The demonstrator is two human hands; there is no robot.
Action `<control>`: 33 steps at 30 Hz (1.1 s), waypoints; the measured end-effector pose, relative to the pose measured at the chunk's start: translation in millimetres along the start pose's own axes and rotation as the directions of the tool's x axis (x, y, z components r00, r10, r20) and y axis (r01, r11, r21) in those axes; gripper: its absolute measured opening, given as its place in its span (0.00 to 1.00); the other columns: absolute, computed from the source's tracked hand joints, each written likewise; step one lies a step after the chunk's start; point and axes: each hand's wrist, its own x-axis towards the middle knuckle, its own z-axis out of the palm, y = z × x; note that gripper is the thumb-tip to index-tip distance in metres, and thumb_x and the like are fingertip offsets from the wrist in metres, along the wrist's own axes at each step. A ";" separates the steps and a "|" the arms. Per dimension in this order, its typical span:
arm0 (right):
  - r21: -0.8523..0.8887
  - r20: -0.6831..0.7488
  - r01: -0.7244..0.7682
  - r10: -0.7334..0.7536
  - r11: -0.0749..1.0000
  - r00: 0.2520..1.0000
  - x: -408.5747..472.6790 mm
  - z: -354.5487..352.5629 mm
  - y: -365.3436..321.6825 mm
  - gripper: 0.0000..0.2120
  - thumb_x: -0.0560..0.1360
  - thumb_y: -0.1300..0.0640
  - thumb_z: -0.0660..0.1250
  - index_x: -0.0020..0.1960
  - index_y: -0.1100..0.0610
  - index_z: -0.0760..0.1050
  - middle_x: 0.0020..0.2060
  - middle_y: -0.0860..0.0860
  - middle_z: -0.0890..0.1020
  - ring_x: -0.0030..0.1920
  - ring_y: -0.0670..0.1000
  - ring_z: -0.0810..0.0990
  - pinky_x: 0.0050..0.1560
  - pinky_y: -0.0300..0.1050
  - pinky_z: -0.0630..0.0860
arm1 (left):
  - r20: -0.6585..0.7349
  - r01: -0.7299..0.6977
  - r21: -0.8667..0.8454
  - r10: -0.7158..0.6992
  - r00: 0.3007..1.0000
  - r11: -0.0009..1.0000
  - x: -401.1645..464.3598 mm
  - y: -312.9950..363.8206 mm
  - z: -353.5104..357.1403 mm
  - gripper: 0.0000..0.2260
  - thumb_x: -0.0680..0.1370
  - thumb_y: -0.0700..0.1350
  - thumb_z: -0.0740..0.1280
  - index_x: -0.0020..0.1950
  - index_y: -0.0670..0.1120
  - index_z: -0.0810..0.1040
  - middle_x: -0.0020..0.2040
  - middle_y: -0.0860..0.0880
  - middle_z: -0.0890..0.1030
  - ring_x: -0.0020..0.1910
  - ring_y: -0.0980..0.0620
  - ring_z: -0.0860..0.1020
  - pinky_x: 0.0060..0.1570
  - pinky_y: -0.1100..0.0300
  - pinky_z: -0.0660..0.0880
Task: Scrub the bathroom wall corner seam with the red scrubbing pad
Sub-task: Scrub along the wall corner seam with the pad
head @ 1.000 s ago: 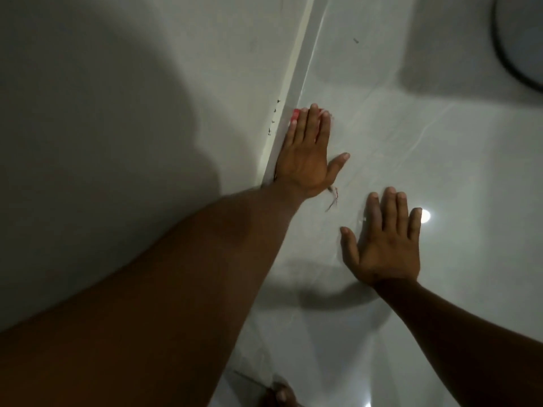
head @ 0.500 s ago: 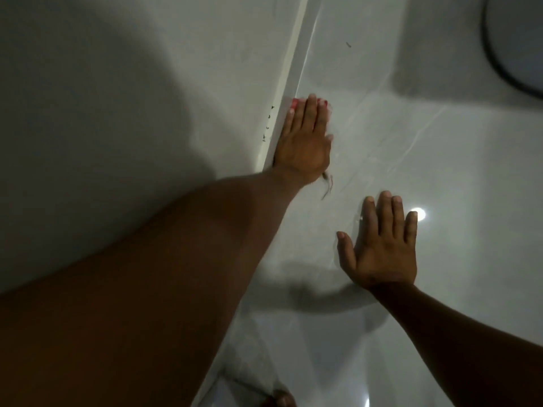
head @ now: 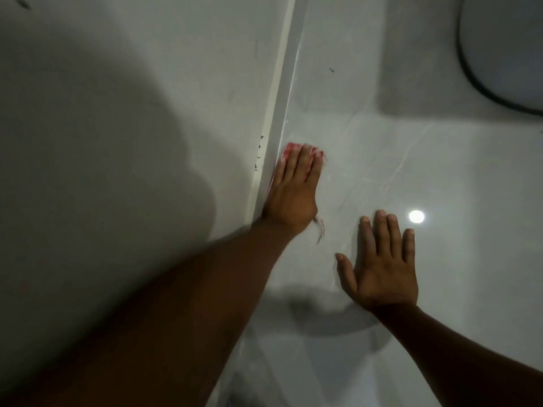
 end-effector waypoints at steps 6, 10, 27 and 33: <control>-0.002 -0.005 0.007 -0.007 1.000 1.000 2.2 2.3 1.8 0.42 0.80 0.32 0.53 0.83 0.59 0.58 0.83 0.61 0.56 0.85 0.60 0.48 0.82 0.62 0.44 | -0.033 -0.063 -0.056 0.061 0.998 0.996 99.6 -13.4 -27.3 0.33 0.78 0.38 0.56 0.82 0.41 0.49 0.83 0.40 0.49 0.82 0.39 0.45 0.81 0.45 0.42; 0.006 -0.002 0.000 0.000 1.000 1.000 0.4 -1.2 0.3 0.41 0.79 0.33 0.54 0.83 0.60 0.59 0.83 0.61 0.57 0.84 0.60 0.50 0.82 0.63 0.45 | -0.055 0.088 -0.193 -0.101 0.993 0.977 95.9 -12.7 -24.6 0.34 0.77 0.35 0.58 0.82 0.41 0.50 0.83 0.40 0.50 0.82 0.41 0.45 0.81 0.47 0.41; 0.011 0.025 -0.010 0.010 1.000 1.000 -0.3 -3.5 -1.2 0.42 0.79 0.33 0.55 0.84 0.60 0.58 0.83 0.61 0.56 0.84 0.61 0.50 0.82 0.64 0.45 | -0.096 0.082 -0.132 -0.095 0.991 0.988 32.5 -1.1 -0.4 0.31 0.75 0.40 0.56 0.80 0.40 0.60 0.80 0.37 0.61 0.81 0.37 0.56 0.81 0.43 0.50; 0.010 0.009 -0.004 0.003 1.000 1.000 0.8 -1.2 0.4 0.42 0.80 0.32 0.52 0.84 0.59 0.58 0.84 0.61 0.56 0.84 0.60 0.50 0.82 0.62 0.45 | -0.064 -0.023 -0.054 0.020 0.998 0.998 138.0 -25.5 -24.1 0.34 0.77 0.37 0.56 0.82 0.41 0.49 0.83 0.39 0.48 0.82 0.40 0.45 0.81 0.46 0.39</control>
